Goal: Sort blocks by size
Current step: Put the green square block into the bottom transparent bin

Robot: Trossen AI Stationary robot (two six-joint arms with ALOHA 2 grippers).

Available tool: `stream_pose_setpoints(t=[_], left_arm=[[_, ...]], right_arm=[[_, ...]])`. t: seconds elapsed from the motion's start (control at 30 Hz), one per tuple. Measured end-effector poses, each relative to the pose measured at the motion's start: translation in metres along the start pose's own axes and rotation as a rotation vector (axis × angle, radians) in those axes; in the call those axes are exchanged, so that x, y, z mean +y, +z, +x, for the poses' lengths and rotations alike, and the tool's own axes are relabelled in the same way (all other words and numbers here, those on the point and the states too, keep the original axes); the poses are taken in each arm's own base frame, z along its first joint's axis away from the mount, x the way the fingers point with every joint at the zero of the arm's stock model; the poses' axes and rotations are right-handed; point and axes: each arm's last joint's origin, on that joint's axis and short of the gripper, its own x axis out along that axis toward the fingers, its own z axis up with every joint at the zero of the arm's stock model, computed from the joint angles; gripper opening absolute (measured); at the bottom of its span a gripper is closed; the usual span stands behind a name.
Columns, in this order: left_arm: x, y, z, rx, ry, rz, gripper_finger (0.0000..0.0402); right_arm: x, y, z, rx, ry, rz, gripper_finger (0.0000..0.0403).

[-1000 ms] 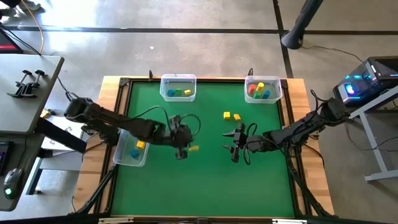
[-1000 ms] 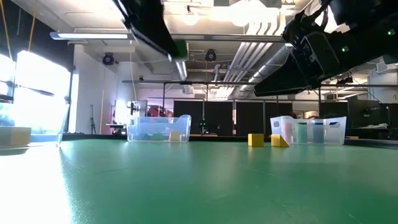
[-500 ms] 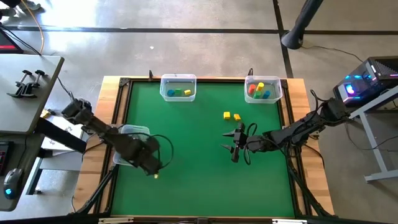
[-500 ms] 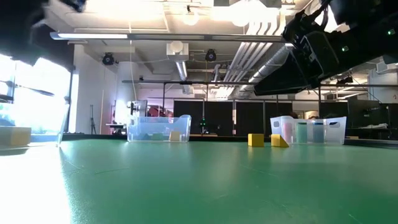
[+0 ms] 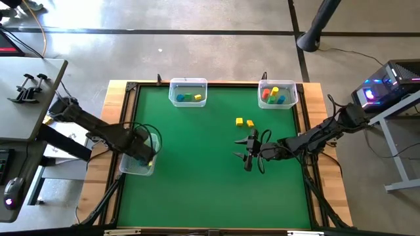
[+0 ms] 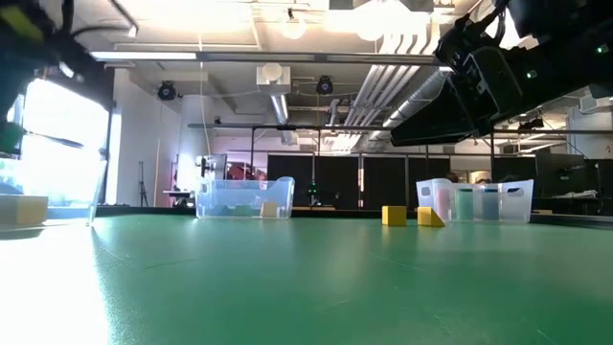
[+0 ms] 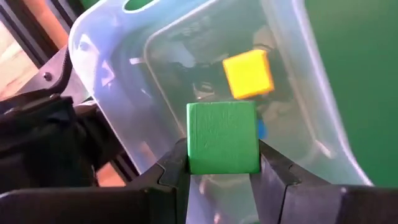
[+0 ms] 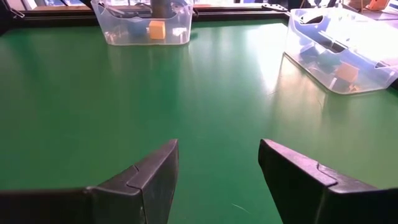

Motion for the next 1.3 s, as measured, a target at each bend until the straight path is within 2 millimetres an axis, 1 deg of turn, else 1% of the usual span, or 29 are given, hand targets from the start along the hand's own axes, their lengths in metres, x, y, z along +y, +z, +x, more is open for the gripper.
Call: stream_pose_setpoints(t=[0.13,0.17,0.27,0.37,0.53,0.8,0.97,1.13,1.3], left_arm=[[0.008,0.003,0.028,-0.008,0.012,-0.042,0.0102],[0.008,0.005,0.028,-0.012,0.028,-0.060,0.0102],[0.001,0.010,0.025,-0.070,0.000,-0.118,0.0102],[0.001,0.013,0.028,-0.107,0.051,-0.203,0.0102],[-0.005,0.017,0.035,-0.098,0.101,-0.249,0.0102],[-0.018,0.017,0.049,0.003,0.204,-0.289,0.0102],[-0.024,0.017,0.058,0.052,0.257,-0.267,0.0102],[-0.026,0.019,0.061,0.083,0.276,-0.258,0.0104],[-0.025,0.022,0.061,0.112,0.272,-0.254,0.0118]], right_arm=[[0.000,0.000,0.000,0.000,0.000,0.000,0.0222],[0.000,0.000,0.000,0.000,0.000,0.000,0.0222],[0.000,0.000,0.000,0.000,0.000,0.001,0.0222],[0.000,0.000,0.000,-0.001,0.000,0.004,0.0222],[0.000,0.000,0.000,-0.001,0.000,0.004,0.0222],[0.000,0.000,0.000,0.004,-0.001,0.001,0.0222],[0.000,-0.001,0.000,0.005,-0.001,0.001,0.0222],[0.000,-0.001,0.000,0.005,-0.001,0.001,0.0222],[0.000,-0.001,0.000,0.005,-0.001,0.001,0.0222]])
